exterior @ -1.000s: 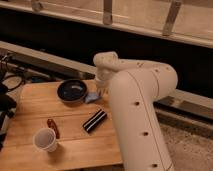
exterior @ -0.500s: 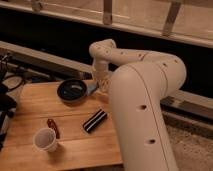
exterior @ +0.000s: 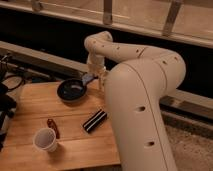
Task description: Place the white sponge in the ceramic bowl
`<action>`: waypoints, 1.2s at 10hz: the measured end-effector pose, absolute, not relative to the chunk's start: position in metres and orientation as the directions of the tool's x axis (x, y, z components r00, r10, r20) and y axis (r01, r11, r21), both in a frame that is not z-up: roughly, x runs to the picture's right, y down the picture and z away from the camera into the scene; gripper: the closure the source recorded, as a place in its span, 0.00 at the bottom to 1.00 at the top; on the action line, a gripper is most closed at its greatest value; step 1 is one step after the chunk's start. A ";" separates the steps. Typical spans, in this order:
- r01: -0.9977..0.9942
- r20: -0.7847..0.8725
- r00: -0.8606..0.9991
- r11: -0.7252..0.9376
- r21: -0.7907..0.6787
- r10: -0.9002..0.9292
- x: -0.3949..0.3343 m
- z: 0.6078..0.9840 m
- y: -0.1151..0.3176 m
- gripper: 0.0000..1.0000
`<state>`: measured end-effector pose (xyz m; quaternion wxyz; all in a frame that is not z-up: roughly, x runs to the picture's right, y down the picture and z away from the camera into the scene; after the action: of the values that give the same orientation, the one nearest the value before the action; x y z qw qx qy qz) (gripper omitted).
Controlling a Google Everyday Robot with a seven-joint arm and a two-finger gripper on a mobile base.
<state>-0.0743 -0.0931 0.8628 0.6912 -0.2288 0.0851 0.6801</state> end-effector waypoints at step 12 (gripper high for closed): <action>-0.763 -0.458 0.166 -0.181 -0.621 0.873 -0.136 0.848 -0.050 0.85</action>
<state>-0.1360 -0.0500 0.8476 0.6366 -0.4218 -0.0655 0.6423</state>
